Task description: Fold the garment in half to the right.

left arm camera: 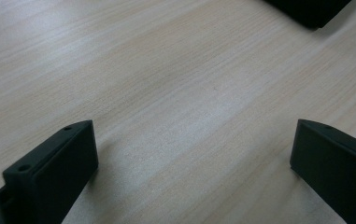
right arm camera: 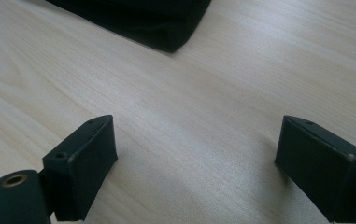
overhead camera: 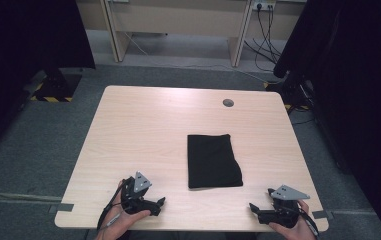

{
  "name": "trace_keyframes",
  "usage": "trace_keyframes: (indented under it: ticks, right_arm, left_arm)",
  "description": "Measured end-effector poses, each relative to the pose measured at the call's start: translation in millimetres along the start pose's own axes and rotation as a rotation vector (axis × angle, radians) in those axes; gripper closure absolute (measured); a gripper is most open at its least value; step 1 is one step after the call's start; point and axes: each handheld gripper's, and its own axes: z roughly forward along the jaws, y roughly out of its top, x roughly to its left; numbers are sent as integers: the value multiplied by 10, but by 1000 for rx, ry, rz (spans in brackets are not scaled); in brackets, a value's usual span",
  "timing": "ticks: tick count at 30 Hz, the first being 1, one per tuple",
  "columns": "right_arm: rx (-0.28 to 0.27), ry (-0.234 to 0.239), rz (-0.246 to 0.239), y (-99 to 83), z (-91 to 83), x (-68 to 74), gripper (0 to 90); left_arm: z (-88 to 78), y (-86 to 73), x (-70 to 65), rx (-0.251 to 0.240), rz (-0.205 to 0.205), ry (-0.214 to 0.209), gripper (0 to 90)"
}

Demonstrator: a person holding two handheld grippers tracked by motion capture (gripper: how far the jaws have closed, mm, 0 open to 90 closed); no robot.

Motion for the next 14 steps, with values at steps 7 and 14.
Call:
trace_keyframes:
  ticks: [7,14]
  right_arm:
    - [-1,1,-1,-3,-1,0,127]
    - [-1,2,0,-6,-3,1,126]
  left_arm:
    - [0,0,0,0,0,0,0]
    - [0,0,0,0,0,0,0]
